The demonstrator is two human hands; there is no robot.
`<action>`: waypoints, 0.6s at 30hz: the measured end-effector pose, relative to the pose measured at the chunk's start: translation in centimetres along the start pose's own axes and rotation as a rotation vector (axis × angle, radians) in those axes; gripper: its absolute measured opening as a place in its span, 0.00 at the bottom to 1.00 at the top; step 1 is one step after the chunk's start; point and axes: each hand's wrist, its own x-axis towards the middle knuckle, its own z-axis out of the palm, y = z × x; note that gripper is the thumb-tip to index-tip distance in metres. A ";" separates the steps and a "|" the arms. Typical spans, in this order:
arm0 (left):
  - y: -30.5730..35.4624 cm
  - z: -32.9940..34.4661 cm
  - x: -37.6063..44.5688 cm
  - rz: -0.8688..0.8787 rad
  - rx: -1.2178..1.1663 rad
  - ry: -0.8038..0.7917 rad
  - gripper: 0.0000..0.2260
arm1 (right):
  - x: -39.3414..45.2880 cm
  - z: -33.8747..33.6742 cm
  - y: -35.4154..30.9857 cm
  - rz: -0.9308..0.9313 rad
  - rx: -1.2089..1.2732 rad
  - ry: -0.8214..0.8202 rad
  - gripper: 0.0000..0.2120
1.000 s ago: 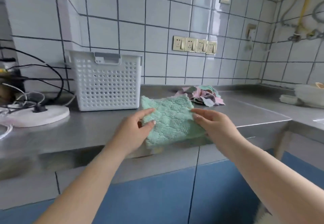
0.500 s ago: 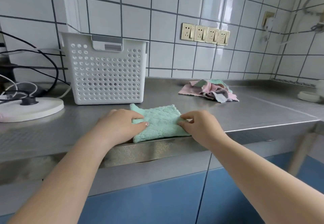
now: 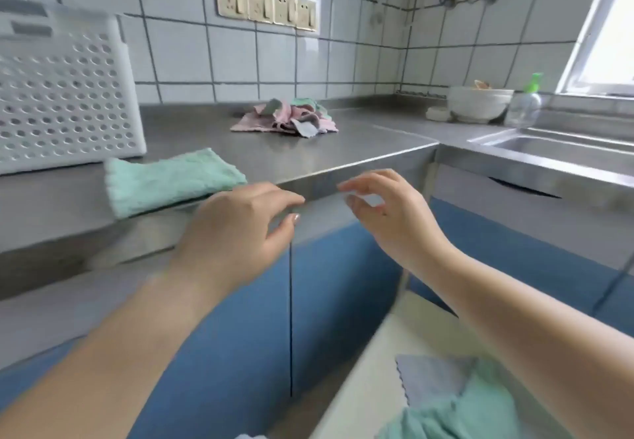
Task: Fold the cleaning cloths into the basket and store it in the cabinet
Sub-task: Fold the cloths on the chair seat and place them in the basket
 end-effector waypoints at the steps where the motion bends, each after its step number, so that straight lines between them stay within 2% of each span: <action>1: 2.3 2.4 -0.5 0.051 -0.089 -0.077 0.22 | -2.8 -2.3 1.6 0.067 -0.061 0.011 0.08; 5: 8.6 10.5 -4.1 0.154 -0.265 -0.300 0.24 | -12.5 -8.1 6.6 0.299 -0.208 -0.006 0.08; 9: 14.2 16.8 -8.6 0.282 -0.262 -0.519 0.28 | -21.5 -10.4 10.9 0.539 -0.340 -0.031 0.07; 13: 16.9 21.1 -12.9 0.339 -0.192 -0.786 0.15 | -28.9 -8.8 13.7 0.770 -0.377 -0.160 0.10; 16: 17.0 22.7 -15.5 0.357 -0.147 -0.942 0.12 | -32.6 -6.3 14.1 0.850 -0.334 -0.292 0.10; 18: 16.5 23.2 -16.8 0.334 -0.159 -0.984 0.11 | -34.0 -4.4 14.0 0.862 -0.310 -0.342 0.10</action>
